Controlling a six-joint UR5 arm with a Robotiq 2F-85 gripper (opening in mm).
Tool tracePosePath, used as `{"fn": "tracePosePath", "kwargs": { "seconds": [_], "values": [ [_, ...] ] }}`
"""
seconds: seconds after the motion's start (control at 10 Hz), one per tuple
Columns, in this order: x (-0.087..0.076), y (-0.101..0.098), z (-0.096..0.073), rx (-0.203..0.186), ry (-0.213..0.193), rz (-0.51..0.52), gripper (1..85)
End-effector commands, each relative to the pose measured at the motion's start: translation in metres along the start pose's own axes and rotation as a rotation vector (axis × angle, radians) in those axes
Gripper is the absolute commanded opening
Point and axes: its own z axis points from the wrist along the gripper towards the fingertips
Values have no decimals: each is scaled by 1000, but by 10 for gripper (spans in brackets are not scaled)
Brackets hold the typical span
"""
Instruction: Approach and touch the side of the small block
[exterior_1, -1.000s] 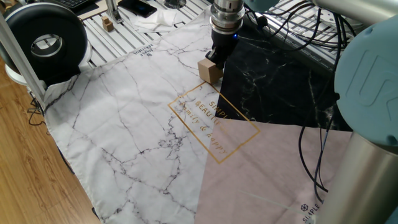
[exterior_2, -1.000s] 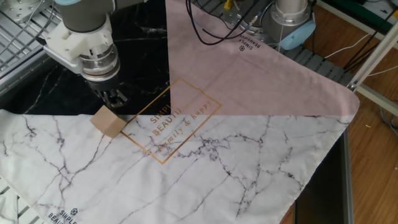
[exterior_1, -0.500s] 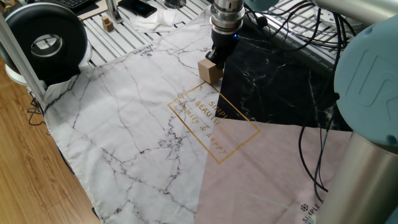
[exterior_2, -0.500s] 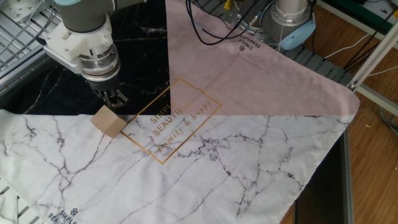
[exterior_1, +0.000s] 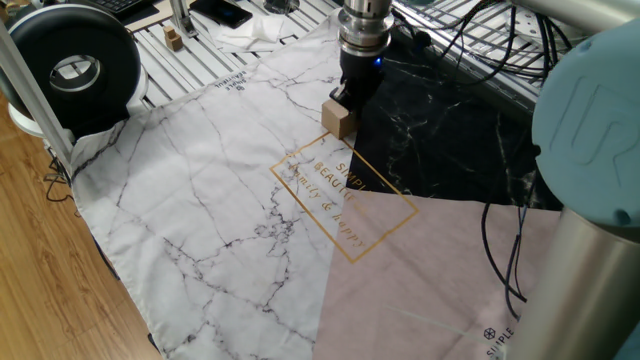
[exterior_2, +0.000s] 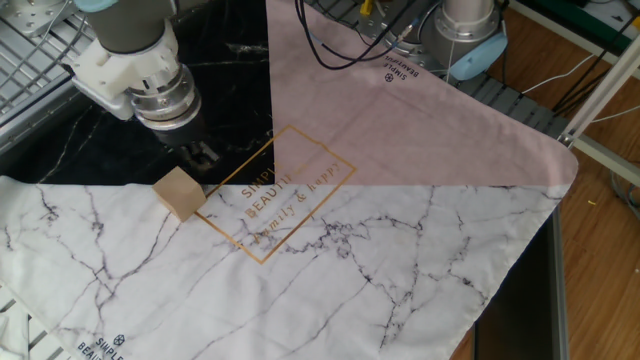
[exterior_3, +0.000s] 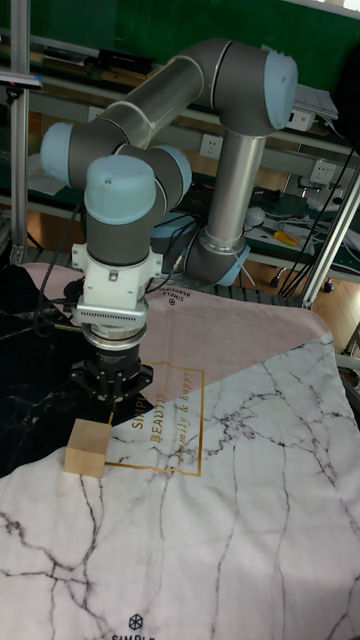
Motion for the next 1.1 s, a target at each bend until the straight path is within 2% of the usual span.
{"fn": "tracePosePath", "kwargs": {
  "seconds": [0.0,0.1,0.2,0.3,0.4,0.7,1.0],
  "values": [
    [14,14,-10,-38,57,54,10],
    [-1,17,-15,-39,3,60,10],
    [-24,12,-20,-7,-81,50,10],
    [-43,0,-27,52,-143,37,10],
    [-48,-1,-33,70,-158,46,10],
    [-56,4,-36,53,-190,55,10],
    [-58,4,-36,51,-193,52,10]
  ]
}}
